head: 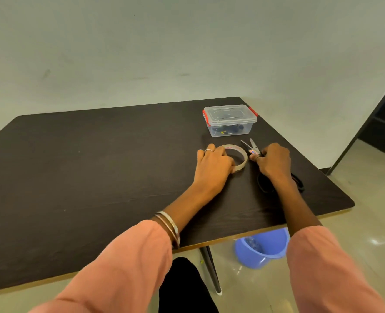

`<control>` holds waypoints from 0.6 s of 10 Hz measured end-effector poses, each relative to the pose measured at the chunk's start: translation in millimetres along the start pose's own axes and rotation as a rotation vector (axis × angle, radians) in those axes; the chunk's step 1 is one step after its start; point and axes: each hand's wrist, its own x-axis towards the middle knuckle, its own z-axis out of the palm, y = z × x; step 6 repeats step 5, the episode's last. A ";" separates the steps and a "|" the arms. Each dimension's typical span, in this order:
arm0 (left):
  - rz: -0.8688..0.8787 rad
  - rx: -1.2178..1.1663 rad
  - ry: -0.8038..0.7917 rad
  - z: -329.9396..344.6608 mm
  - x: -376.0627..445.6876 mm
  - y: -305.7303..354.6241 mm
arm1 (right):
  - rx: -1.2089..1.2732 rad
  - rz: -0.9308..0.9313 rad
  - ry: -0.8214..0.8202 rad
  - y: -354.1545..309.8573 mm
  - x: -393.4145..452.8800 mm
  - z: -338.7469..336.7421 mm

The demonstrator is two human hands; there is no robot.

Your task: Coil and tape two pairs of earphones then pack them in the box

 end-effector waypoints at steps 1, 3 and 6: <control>0.001 0.019 -0.020 8.2 10.1 11.0 | -0.026 0.041 0.012 9.4 10.3 -3.2; -0.031 0.041 -0.028 15.8 19.1 14.0 | -0.096 0.061 -0.039 21.6 22.4 -10.7; 0.033 -0.100 -0.008 4.4 15.3 -2.7 | -0.182 0.079 0.005 7.9 14.4 -15.9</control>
